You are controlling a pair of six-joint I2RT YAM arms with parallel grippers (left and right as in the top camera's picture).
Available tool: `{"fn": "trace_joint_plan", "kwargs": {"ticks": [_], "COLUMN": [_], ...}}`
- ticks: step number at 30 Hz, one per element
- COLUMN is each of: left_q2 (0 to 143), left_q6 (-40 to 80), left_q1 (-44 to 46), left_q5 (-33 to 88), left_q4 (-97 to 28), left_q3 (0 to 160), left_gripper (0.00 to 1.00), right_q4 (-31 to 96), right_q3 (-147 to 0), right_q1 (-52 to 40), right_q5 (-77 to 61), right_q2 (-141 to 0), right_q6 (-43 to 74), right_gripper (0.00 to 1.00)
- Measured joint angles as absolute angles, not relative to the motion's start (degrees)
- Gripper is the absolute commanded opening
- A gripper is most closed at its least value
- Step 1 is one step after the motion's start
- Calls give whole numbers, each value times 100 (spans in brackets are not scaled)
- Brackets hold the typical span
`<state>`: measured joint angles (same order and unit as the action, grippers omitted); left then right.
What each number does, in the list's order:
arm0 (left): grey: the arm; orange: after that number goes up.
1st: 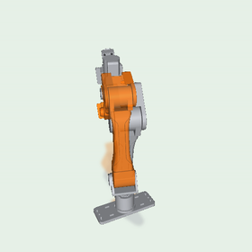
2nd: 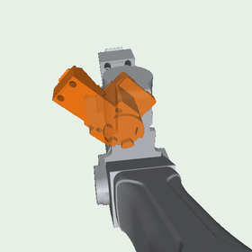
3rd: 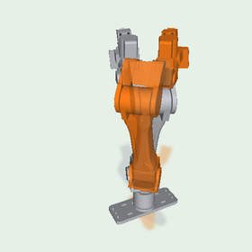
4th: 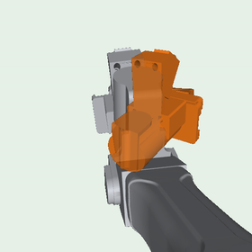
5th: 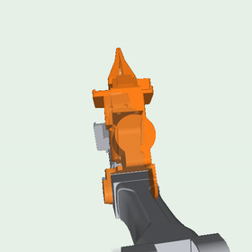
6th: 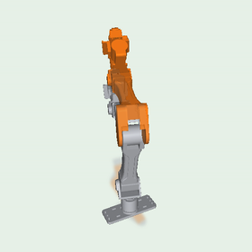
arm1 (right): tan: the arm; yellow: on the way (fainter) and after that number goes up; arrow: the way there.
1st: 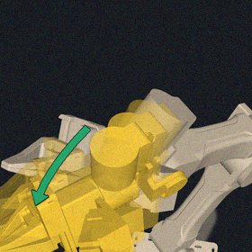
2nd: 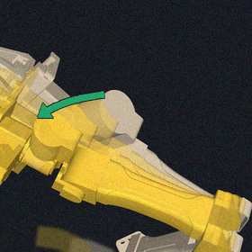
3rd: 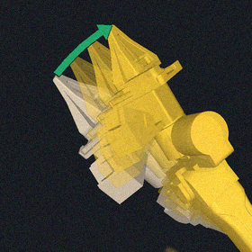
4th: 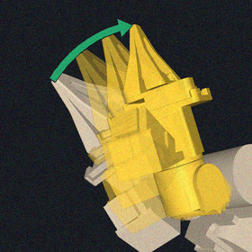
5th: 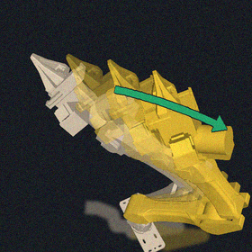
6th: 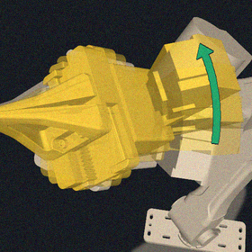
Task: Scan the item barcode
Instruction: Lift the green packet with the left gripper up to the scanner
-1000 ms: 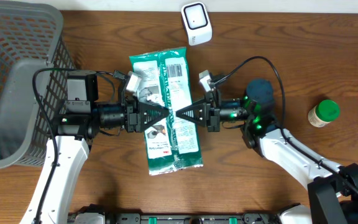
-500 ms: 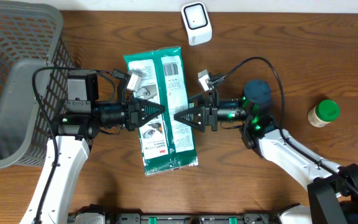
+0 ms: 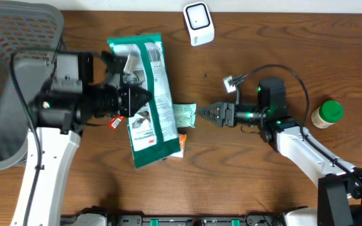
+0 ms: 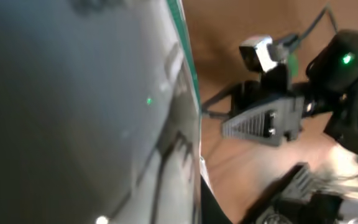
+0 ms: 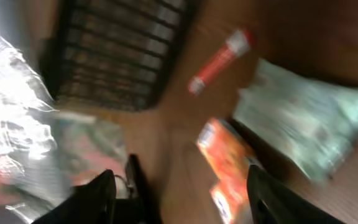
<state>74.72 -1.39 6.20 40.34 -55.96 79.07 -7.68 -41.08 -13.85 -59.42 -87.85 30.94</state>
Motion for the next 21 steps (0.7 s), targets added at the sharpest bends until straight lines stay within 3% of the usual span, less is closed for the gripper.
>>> {"fn": "trace_joint_plan", "kwargs": {"ticks": [4, 8, 14, 17, 21], "left_q2": [8178, 9083, 9876, 10071, 10239], "left_q6": [-434, -733, -1271, -1568, -1940], "left_q1": [1146, 1531, 1955, 2128, 2261], "left_q5": [2816, 1984, 961, 473, -84], "left_q4": [-7102, -7784, -7161, -6589, -5802], "left_q3": [9603, 10919, 11415, 11415, 11417], "left_gripper": [7, 7, 7, 7, 7], "right_q4": [464, 1273, 2383, 2482, 2504], "right_q3": [-4108, -4112, -4117, -4119, -4119], "right_q1": [-1398, -1406, -1557, -1673, -1726], "right_q5": [-5035, -4088, -2928, -2665, -2488], "right_q2": [-8785, -8783, -8709, -8705, -8702], "right_q6": [2668, 2456, 2349, 2303, 2290], "right_gripper": [63, 64, 81, 99, 99]}}
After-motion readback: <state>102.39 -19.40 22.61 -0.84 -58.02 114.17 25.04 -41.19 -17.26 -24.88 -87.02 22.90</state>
